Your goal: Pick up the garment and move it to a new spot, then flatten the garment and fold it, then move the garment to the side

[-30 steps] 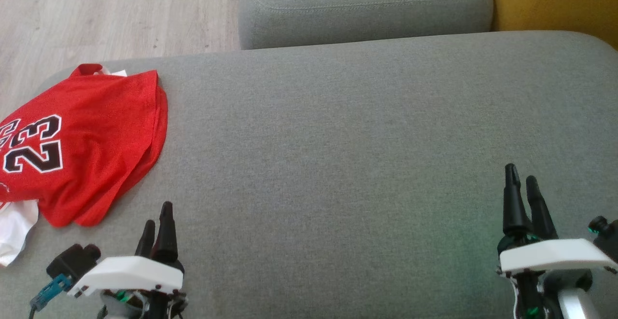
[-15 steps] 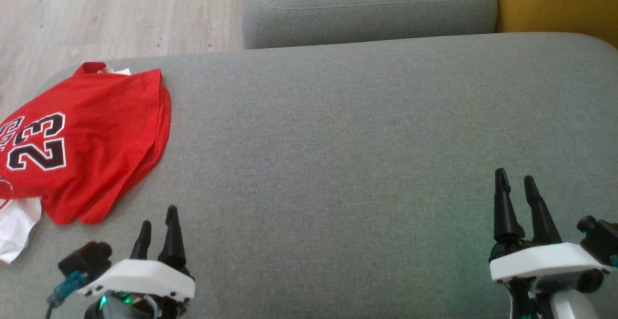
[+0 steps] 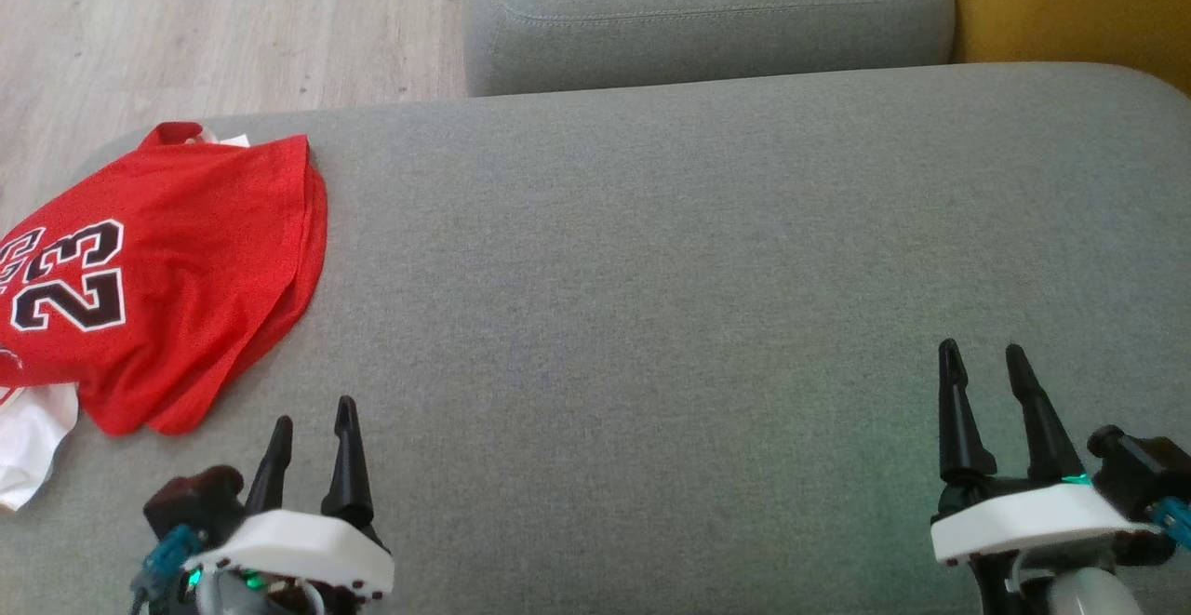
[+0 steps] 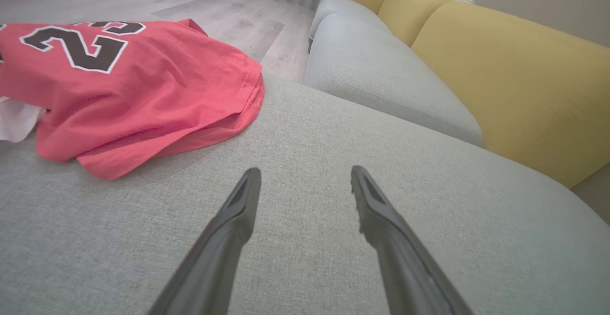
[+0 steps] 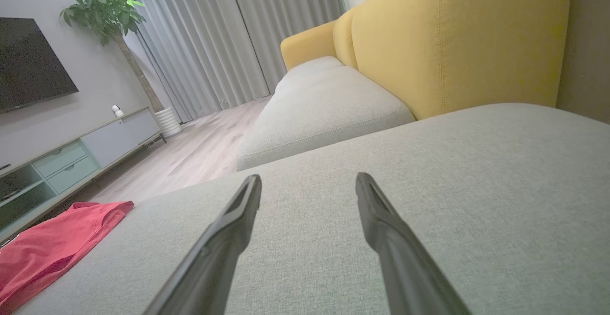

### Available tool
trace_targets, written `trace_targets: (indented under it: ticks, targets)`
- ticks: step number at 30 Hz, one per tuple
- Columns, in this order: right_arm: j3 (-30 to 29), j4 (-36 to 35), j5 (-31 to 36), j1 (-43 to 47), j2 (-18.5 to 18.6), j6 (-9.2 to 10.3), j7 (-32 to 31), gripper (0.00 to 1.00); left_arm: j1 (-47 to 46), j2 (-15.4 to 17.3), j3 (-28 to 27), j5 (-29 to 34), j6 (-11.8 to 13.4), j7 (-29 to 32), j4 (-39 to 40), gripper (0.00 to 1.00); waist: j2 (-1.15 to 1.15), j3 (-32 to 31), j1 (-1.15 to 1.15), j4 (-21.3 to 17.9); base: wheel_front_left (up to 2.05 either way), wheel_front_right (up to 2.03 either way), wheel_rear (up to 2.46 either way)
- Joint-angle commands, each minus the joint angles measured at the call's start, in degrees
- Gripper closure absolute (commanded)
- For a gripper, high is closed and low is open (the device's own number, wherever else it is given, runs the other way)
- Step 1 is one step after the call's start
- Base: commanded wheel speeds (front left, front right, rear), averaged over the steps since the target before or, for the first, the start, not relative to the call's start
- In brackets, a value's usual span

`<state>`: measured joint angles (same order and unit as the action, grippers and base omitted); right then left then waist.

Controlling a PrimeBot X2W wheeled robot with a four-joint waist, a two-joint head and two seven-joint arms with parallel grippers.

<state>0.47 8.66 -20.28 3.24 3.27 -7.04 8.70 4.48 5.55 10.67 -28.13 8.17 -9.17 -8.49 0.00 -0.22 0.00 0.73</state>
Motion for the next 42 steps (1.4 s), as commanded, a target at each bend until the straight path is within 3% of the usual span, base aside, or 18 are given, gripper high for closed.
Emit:
trace_targets:
  ticks: [1, 30, 42]
  targets:
    - [0.8, -2.0, 2.4, -1.4, 0.8, -0.34, 1.3, 0.00, -1.3, 1.2, -0.8, 2.6, 0.6, -0.9, 2.3, 0.00, 0.00, 0.0, 0.00, 0.0, 0.00, 0.00, 0.00]
    - [0.0, -2.0, 19.0, -0.9, 0.3, -0.45, 6.1, 0.00, 1.5, 2.2, 2.0, 21.2, 5.0, -5.6, 3.8, 0.00, 0.00, -0.2, 0.00, 1.2, 0.00, 0.00, 0.00]
    - [-0.7, 0.1, 17.5, -1.1, 0.0, -0.45, 6.3, 0.00, 1.3, 1.9, 0.9, 21.3, 4.5, -5.8, 3.2, 0.00, 0.00, -0.1, 0.00, 1.0, 0.00, 0.00, 0.00]
